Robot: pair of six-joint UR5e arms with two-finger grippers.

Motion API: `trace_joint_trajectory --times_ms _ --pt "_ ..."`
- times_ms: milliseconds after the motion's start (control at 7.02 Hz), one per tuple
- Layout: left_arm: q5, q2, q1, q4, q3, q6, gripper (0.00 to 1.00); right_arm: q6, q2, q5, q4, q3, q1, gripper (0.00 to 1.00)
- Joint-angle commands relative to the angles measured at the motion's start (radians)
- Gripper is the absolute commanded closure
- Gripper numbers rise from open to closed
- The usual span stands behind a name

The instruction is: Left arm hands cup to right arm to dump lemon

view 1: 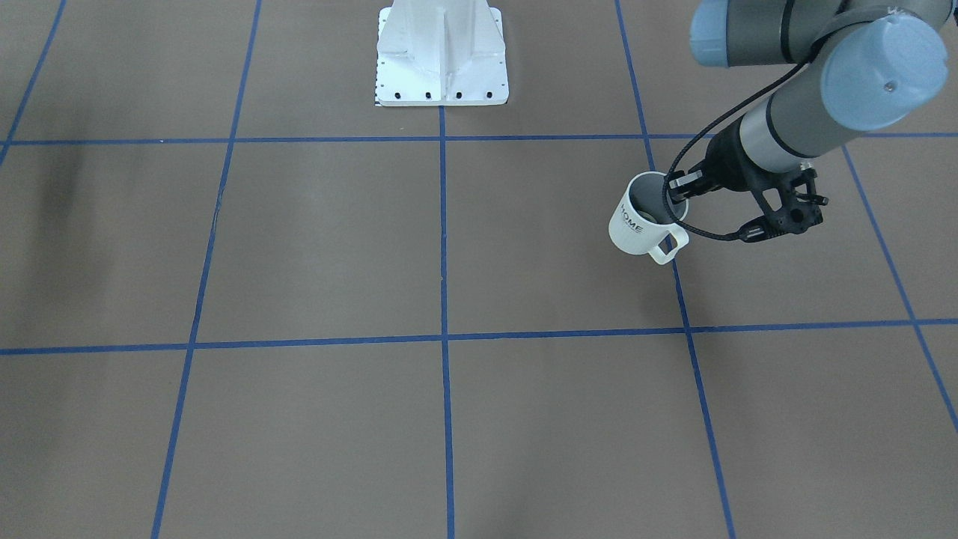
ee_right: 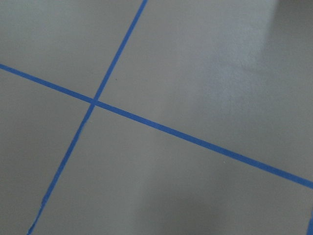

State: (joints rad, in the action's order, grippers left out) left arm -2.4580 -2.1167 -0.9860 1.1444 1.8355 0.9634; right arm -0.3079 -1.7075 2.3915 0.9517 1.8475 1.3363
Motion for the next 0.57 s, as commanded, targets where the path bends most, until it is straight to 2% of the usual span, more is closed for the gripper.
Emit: trace_joint_trajectory --times_ms 0,142,285,427 --pt "-0.001 -0.113 0.047 0.002 -0.065 0.112 1.0 -0.071 0.012 -0.166 -0.165 -0.001 -0.116 0.01" --pt "-0.003 -0.149 0.049 0.003 -0.086 0.136 1.0 -0.104 0.085 -0.217 -0.165 -0.002 -0.165 0.08" --pt "-0.001 -0.187 0.049 0.005 -0.113 0.162 1.0 -0.15 0.118 -0.317 -0.195 0.001 -0.237 0.09" --pt "-0.001 -0.228 0.05 0.006 -0.157 0.172 1.0 -0.155 0.118 -0.486 -0.296 -0.002 -0.328 0.09"
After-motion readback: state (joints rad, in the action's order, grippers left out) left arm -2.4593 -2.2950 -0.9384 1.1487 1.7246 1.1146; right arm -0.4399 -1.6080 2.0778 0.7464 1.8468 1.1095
